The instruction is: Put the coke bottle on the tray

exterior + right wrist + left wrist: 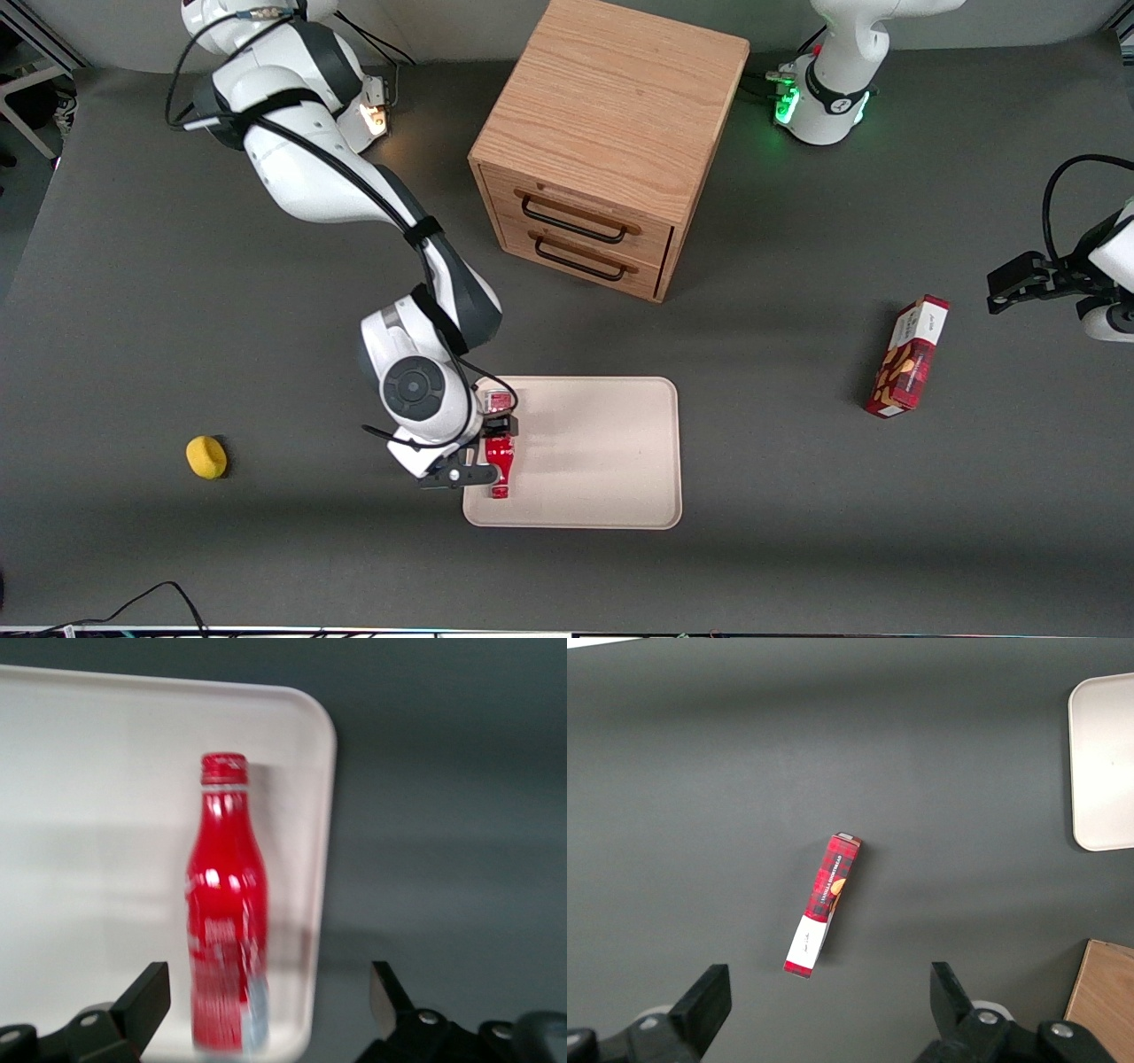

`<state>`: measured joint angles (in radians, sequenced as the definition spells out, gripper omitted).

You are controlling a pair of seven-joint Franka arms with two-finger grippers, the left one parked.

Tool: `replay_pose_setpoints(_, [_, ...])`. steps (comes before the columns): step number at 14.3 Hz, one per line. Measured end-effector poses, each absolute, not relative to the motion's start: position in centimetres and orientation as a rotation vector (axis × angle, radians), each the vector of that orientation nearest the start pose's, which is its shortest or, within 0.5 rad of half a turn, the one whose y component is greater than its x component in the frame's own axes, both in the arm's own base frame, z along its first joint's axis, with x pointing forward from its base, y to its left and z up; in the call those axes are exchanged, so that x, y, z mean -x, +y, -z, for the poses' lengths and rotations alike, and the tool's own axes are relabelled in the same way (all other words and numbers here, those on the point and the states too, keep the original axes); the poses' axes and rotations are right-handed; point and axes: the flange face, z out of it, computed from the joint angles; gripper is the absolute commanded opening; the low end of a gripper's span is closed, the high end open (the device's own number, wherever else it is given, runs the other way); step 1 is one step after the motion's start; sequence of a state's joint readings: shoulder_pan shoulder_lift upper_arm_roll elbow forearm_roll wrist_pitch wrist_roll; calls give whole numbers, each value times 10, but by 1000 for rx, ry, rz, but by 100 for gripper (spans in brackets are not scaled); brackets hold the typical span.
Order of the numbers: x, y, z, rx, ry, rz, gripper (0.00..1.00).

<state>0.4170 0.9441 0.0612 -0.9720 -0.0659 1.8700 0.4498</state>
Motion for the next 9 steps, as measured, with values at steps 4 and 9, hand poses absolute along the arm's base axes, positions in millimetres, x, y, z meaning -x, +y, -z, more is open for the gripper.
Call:
replay_pose_setpoints(4, [-678, 293, -385, 3146, 51, -129, 100])
replay_pose_setpoints(9, [-616, 211, -463, 3147, 99, -161, 100])
